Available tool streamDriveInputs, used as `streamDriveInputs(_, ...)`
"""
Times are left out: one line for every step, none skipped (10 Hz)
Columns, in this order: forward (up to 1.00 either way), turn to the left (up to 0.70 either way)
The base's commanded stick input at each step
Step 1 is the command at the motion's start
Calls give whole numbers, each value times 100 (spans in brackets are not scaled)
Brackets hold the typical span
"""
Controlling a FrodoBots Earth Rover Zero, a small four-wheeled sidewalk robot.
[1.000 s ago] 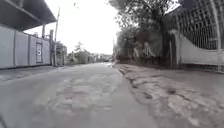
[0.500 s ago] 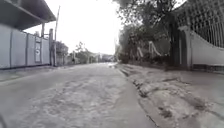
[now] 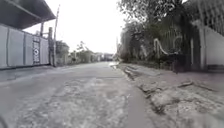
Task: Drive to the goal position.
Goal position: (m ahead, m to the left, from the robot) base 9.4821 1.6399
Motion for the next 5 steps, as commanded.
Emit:
streamDriveInputs(100,0)
streamDriveInputs(100,0)
streamDriveInputs(100,0)
streamDriveInputs(100,0)
streamDriveInputs(100,0)
